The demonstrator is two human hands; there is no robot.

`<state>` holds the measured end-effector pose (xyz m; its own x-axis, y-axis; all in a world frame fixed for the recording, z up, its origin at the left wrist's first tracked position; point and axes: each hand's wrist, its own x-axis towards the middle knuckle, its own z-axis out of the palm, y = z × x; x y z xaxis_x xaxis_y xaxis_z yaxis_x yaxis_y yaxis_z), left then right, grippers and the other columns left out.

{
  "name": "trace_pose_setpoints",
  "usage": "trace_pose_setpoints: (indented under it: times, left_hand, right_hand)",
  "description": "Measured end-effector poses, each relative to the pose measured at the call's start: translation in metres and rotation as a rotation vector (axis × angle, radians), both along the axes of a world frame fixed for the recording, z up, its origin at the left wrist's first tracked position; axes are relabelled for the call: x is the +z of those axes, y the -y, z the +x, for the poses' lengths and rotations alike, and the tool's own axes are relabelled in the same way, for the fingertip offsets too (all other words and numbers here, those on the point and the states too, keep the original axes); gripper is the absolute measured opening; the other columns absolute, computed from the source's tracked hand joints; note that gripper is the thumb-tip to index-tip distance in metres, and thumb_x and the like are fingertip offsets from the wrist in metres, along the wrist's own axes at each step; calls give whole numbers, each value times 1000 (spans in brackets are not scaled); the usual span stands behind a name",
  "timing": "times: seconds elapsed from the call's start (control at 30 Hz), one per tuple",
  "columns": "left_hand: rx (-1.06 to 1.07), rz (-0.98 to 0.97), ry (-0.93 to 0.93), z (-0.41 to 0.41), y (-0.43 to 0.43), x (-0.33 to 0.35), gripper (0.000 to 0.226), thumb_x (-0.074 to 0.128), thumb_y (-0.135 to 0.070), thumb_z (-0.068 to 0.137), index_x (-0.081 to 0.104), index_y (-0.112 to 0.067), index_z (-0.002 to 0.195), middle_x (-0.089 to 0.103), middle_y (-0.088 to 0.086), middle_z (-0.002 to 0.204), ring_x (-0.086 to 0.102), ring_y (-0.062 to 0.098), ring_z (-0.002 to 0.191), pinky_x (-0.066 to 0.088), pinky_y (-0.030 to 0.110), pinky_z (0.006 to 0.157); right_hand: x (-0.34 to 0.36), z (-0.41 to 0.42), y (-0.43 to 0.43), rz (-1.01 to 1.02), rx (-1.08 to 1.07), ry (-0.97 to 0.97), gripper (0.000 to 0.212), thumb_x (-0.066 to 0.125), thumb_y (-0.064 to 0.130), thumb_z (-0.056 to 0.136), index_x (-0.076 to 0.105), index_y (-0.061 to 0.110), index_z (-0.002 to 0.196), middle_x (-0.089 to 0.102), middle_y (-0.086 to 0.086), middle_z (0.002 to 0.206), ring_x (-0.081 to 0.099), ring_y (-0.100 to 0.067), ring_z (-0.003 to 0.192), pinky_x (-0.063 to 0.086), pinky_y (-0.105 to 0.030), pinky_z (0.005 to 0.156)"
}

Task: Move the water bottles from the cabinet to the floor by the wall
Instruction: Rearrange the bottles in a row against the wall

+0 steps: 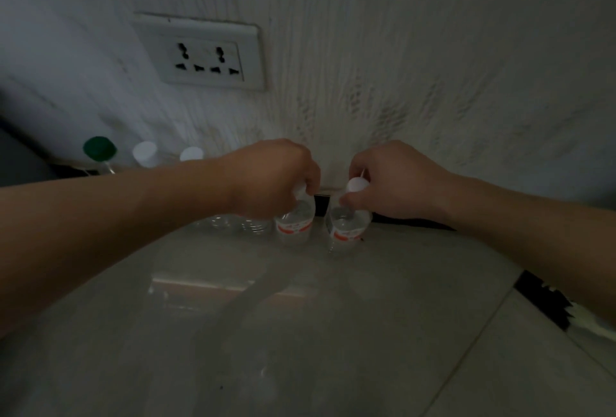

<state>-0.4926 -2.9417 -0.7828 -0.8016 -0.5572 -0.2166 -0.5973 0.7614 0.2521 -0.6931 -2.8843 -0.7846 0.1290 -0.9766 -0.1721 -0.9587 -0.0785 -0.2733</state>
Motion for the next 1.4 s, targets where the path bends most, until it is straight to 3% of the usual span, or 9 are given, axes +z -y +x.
trace_pose_setpoints:
  times: [0.2, 0.43, 0.6, 0.73, 0.83, 0.9, 1.17, 1.4]
  left_hand:
    - [-13, 8, 30, 2, 0, -5, 34, 66, -13, 76, 68, -24, 108, 60, -1, 107, 57, 18, 96, 50, 38, 82]
    - [-12, -15, 57, 0, 1, -6, 44, 66, -20, 79, 60, -32, 121, 57, -8, 113, 56, 14, 103, 49, 35, 84]
    - [10, -38, 72, 2, 1, -7, 43, 68, -33, 80, 57, -33, 122, 58, -7, 111, 58, 17, 101, 51, 39, 84]
    - [52, -61, 28, 2, 2, -8, 46, 70, -43, 79, 59, -29, 121, 61, -4, 109, 58, 18, 100, 50, 40, 85]
    - [66, -42, -9, -1, 1, -9, 42, 73, -38, 79, 63, -24, 118, 64, 0, 107, 59, 19, 99, 51, 41, 86]
    - [71, -34, -20, -1, 1, -8, 40, 73, -35, 79, 65, -22, 116, 65, 1, 106, 59, 19, 98, 51, 41, 86]
    - [75, -75, -25, 3, 9, -11, 38, 73, -35, 78, 66, -24, 113, 66, -1, 103, 59, 18, 95, 51, 38, 83]
    - [76, -108, -54, 6, 14, -8, 38, 72, -28, 77, 67, -26, 115, 67, -2, 104, 59, 19, 97, 47, 33, 82]
  right_hand:
    - [-4, -3, -1, -8, -12, 22, 33, 71, 51, 75, 66, 21, 88, 63, 8, 78, 57, -7, 71, 48, -28, 62]
    - [-13, -6, -7, -31, 4, 15, 36, 72, 55, 72, 66, 23, 89, 65, 4, 83, 59, -14, 76, 50, -33, 67]
    - [-8, -6, -9, -6, 53, 43, 46, 74, 52, 72, 65, 23, 106, 63, 3, 99, 59, -15, 88, 50, -35, 79]
    - [-7, -11, -11, 19, 141, 23, 47, 74, 38, 74, 63, 25, 118, 60, 2, 109, 54, -10, 91, 43, -25, 81]
    - [-8, -12, -13, 3, 159, 48, 39, 71, 22, 74, 68, 21, 113, 64, 1, 105, 51, -7, 85, 36, -19, 73]
    - [-7, -11, -13, -7, 151, 46, 39, 71, 19, 73, 69, 21, 112, 64, 2, 104, 54, -9, 87, 39, -22, 76]
    - [-4, 2, -3, -29, 109, 65, 30, 71, 21, 72, 72, 19, 102, 68, 0, 93, 61, -16, 82, 52, -35, 74]
    - [-7, 12, 11, -80, 112, 109, 16, 70, 23, 74, 74, 16, 88, 68, 0, 80, 61, -13, 73, 49, -31, 65]
